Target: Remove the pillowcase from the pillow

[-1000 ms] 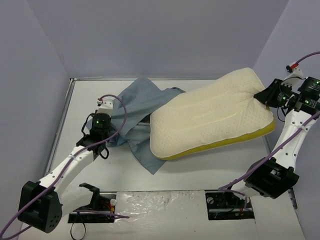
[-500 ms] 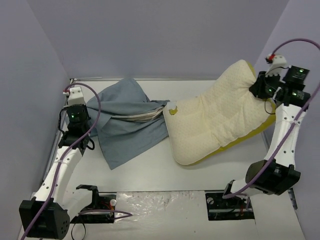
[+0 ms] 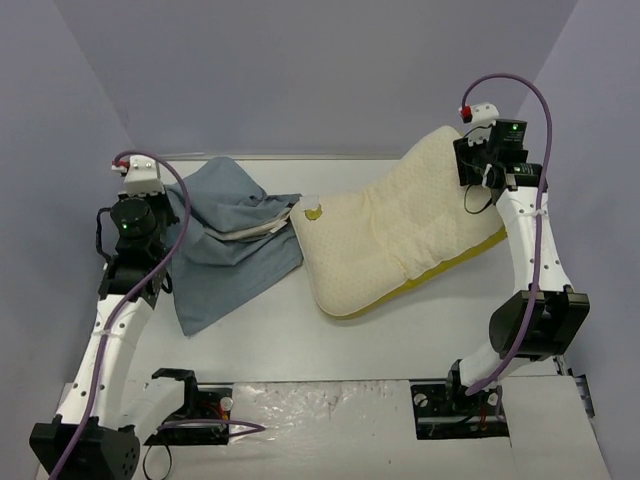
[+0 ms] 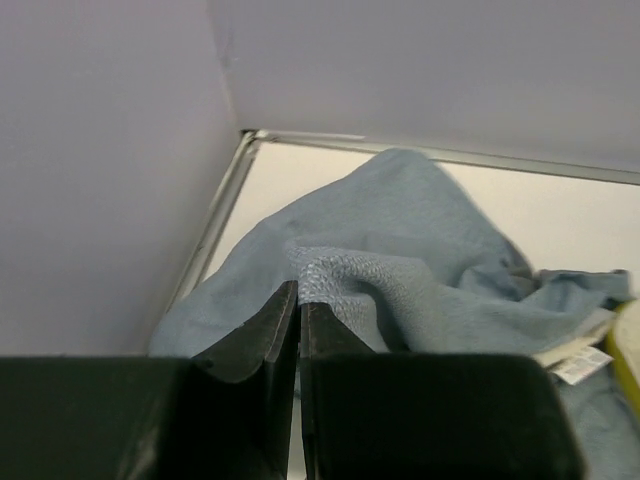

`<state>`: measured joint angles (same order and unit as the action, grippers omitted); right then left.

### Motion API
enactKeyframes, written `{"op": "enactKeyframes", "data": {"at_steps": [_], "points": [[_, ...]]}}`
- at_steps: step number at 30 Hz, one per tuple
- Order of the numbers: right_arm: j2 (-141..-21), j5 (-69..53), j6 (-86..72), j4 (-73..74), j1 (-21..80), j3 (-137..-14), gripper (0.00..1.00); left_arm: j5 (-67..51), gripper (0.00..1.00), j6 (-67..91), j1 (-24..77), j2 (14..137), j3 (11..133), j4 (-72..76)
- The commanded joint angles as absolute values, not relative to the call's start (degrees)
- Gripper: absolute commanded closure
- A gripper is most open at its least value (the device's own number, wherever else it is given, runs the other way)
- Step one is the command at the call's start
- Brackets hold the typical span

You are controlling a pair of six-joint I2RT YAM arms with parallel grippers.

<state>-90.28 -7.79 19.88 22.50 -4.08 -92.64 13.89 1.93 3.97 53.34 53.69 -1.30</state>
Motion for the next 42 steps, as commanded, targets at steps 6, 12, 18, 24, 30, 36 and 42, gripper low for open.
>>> {"op": "enactKeyframes", "data": {"at_steps": [6,12,18,24,30,36,42], "points": [[-87.2,-0.2,21.2,15.3,-3.1,-92.2,0.19,-19.1,0.98,7.7,5.4,57.4,60.1,1.1],[-85.5,-23.1,26.0,24.3,-0.2,-93.8,0.04,-18.9,0.98,6.9,5.5,54.6,61.6,0.5],[-91.2,-19.2,20.3,28.7,28.6,-84.4,0.03,-17.0,0.98,6.1,5.4,52.7,61.5,-3.5],[-97.5,-14.9,7.4,25.1,39.4,-83.1,0.04,-14.8,0.98,5.3,5.1,49.1,56.3,-4.0],[-101.8,7.9,7.9,20.6,42.7,-77.8,0.11,-15.4,0.98,6.9,5.0,49.0,53.1,-1.8],[-103.3,16.1,11.4,18.6,44.1,-72.0,0.33,-17.0,0.98,10.6,4.8,52.0,52.3,3.7],[-100.2,7.7,12.9,20.0,40.4,-70.3,0.97,-27.6,0.98,17.0,4.9,53.5,52.6,13.9]]}}
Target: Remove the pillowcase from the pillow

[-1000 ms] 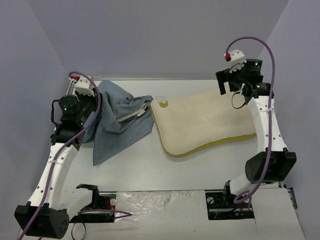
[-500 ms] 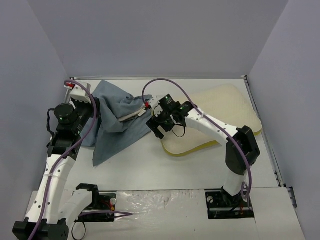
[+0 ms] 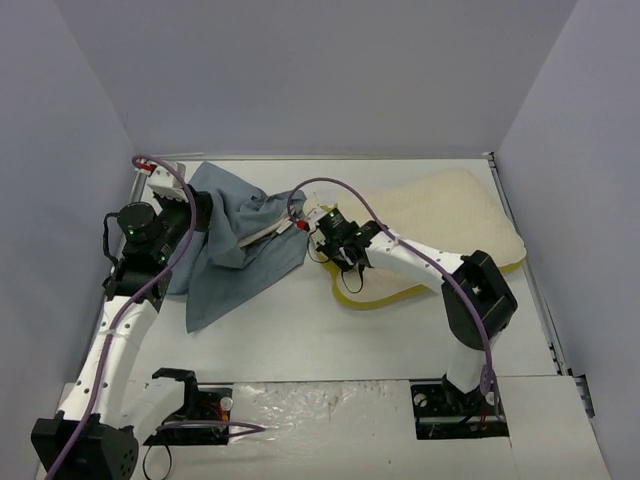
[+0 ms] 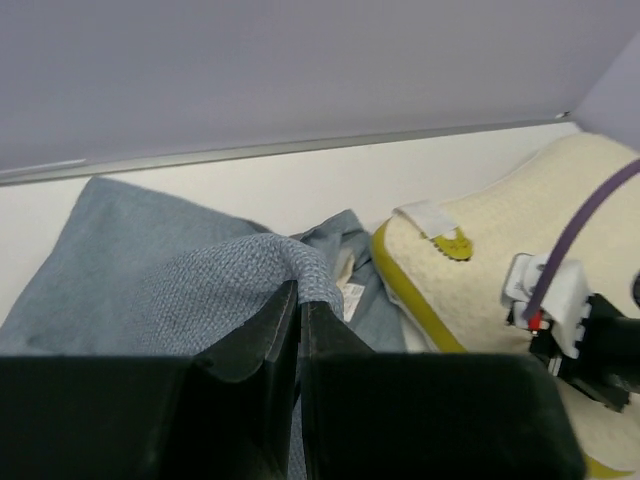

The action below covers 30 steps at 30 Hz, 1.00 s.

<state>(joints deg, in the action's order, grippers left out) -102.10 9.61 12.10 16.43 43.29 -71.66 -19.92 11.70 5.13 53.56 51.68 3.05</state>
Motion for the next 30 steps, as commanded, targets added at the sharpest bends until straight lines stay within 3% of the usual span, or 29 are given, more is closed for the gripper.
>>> {"op": "enactKeyframes", "data": {"at_steps": [1,4,5,8,14,15,16,18,19,26,30], "points": [[-97.3,3.7,13.7,20.6,37.5,-71.0,1.0,-32.1,0.98,18.7,4.9,54.3,52.0,17.2],[-90.6,-8.2,22.6,25.9,31.1,-74.5,1.0,-38.2,0.98,25.6,5.6,59.2,49.2,23.7],[-89.0,-17.7,26.2,28.3,26.8,-75.7,1.0,-38.9,0.98,26.6,5.9,61.5,48.2,26.9],[-85.1,-25.8,41.8,40.4,26.0,-79.1,0.98,-36.2,0.98,27.0,7.7,65.8,45.3,28.8],[-81.5,-18.4,49.5,50.0,33.2,-70.7,0.99,-34.2,0.95,28.2,11.1,75.3,47.2,26.1],[-80.5,-16.8,50.0,49.8,34.3,-69.2,0.99,-33.9,0.89,27.7,11.7,76.1,48.4,25.4],[-80.0,-16.6,50.6,49.7,34.5,-68.0,0.98,-33.8,0.74,27.4,12.4,76.8,48.9,24.3],[-79.2,-16.8,50.7,49.8,34.8,-65.4,0.98,-33.4,0.63,26.5,14.5,77.9,50.1,23.3],[-78.7,-17.0,50.8,49.8,35.1,-64.9,0.98,-32.8,0.46,26.0,15.2,78.0,50.5,21.9],[-77.8,-16.4,49.0,51.6,44.1,-61.7,0.95,-30.0,0.13,21.6,17.8,75.2,56.0,13.6],[-78.5,-17.0,49.1,52.6,46.1,-62.4,0.9,-29.2,0.03,19.2,18.2,74.2,62.0,4.0]]}}
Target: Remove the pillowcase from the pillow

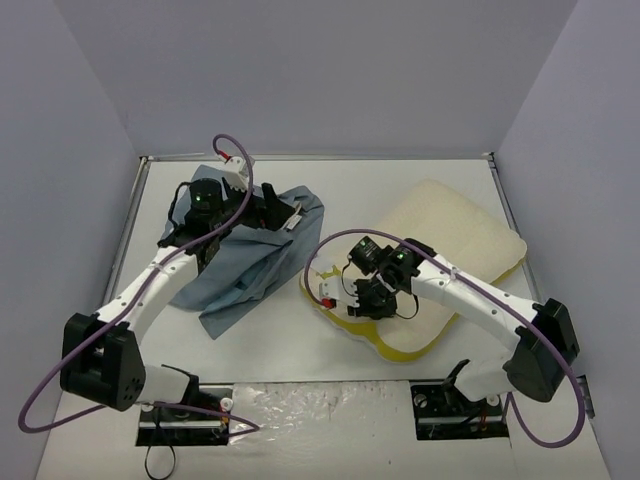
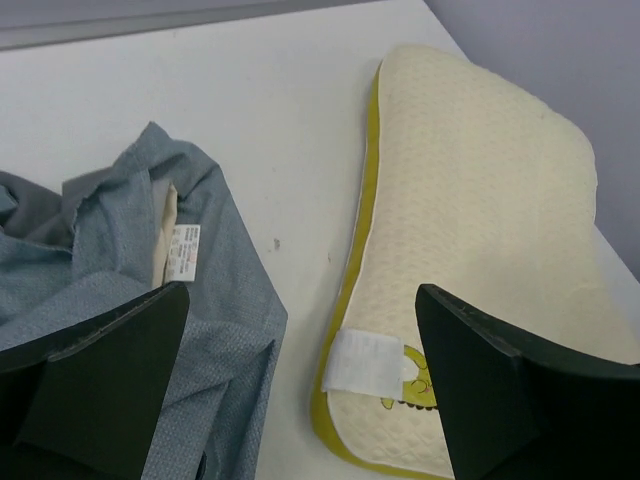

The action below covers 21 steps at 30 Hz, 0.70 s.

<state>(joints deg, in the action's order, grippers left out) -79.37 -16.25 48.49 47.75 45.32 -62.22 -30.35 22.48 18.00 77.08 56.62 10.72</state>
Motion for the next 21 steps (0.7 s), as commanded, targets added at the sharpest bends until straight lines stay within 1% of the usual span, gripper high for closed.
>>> {"op": "enactKeyframes", "data": {"at_steps": [1,2,3,4,5,6,7,8,9,11,12,14,15,16,17,18,19,21], "points": [[-78.2,-17.0,49.0,52.6,46.0,-63.4,0.77,-29.3,0.03,18.7,18.5,73.6,63.4,2.9],[-77.6,-17.3,49.0,52.9,45.8,-64.2,0.63,-28.7,0.05,17.7,18.5,73.0,64.1,1.6],[-77.2,-17.7,49.0,53.1,45.6,-64.9,0.47,-27.8,0.06,17.1,18.5,72.3,64.4,-0.9],[-76.6,-18.3,49.0,53.4,45.4,-67.0,0.35,-26.4,0.05,16.2,18.5,70.2,64.6,-2.9],[-75.6,-19.8,49.0,53.9,43.9,-68.2,0.33,-22.6,0.05,14.7,18.5,68.8,64.3,-5.3],[-75.0,-20.6,49.0,54.1,42.7,-69.4,0.29,-19.9,0.05,14.2,18.5,67.5,64.0,-6.9],[-74.4,-21.3,48.9,54.0,41.5,-72.4,0.27,-17.1,0.05,14.0,18.5,64.8,63.6,-8.2],[-73.0,-23.4,48.8,53.6,38.0,-74.2,0.25,-15.0,0.05,13.2,18.4,63.3,62.6,-9.5],[-72.5,-24.6,48.5,53.2,35.6,-75.9,0.21,-13.4,0.06,12.6,18.4,62.0,61.8,-11.1],[-71.5,-26.7,45.1,49.8,30.3,-80.4,0.14,-13.4,0.05,12.0,18.4,57.4,58.5,-11.7],[-71.0,-28.5,43.4,47.8,24.2,-81.2,0.0,-14.4,0.06,11.8,18.4,55.9,57.3,-11.8],[-69.2,-29.1,35.6,39.2,18.6,-81.0,0.0,-14.9,0.06,10.9,18.5,51.1,54.3,-11.9],[-68.5,-27.7,32.3,35.8,14.2,-80.1,0.0,-14.8,0.06,10.7,18.5,49.7,53.7,-12.8],[-67.8,-26.0,28.9,29.7,12.5,-79.2,0.0,-14.1,0.06,10.5,18.5,47.0,53.3,-13.4],[-66.5,-23.8,22.3,26.7,11.3,-78.2,0.0,-13.6,0.06,9.9,18.5,45.5,53.1,-14.1],[-66.0,-20.9,19.3,24.0,10.1,-75.7,0.0,-13.3,0.06,9.6,18.5,44.4,53.0,-15.9],[-65.0,-14.6,17.1,20.3,10.1,-74.7,0.0,-12.6,0.06,9.1,18.5,42.4,53.1,-16.8],[-63.7,-8.9,13.8,18.1,10.0,-71.9,0.0,-12.1,0.06,7.9,18.6,40.5,52.9,-19.1]]}}
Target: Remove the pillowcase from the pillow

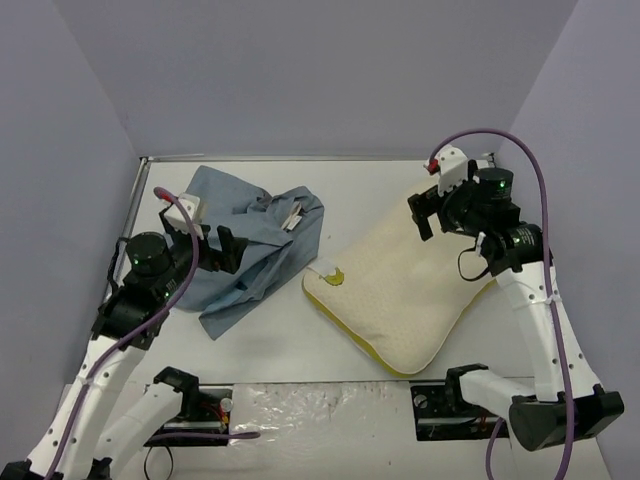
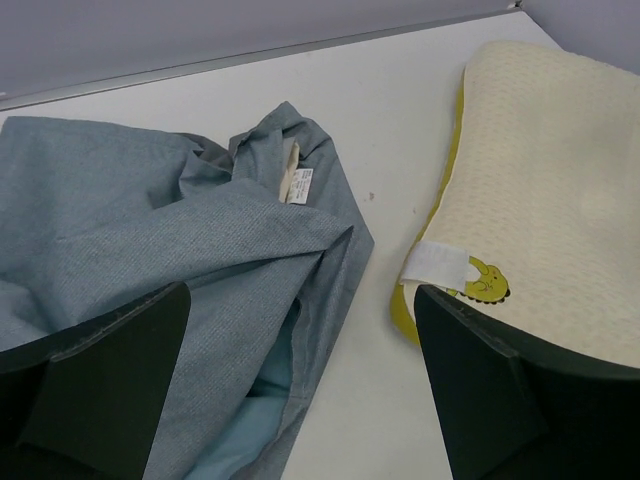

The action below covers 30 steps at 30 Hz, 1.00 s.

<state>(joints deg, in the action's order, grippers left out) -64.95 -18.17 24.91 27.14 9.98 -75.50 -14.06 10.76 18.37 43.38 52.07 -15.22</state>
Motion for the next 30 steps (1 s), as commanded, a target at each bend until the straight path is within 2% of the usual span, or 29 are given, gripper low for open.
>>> {"op": "enactKeyframes", "data": {"at_steps": [1,5,11,19,30], "points": [[-62.4,-6.1,14.2,17.3,10.0,-71.2,0.0,-11.9,0.06,7.4,18.6,38.9,52.6,-19.6],[-56.2,-3.2,16.9,14.2,8.0,-65.7,0.0,-9.3,0.06,6.0,19.3,34.3,49.8,-19.7],[-49.4,-1.7,7.4,12.2,1.7,-59.2,0.0,-4.0,0.06,6.6,20.4,27.1,45.4,-18.4],[-42.8,-0.4,-2.7,9.4,-4.4,-52.7,0.0,-6.1,0.06,6.7,21.3,27.8,45.6,-18.7],[-39.4,-1.8,-0.7,6.0,-7.6,-46.9,0.0,-6.8,0.06,6.5,22.6,27.7,45.4,-18.6]]}}
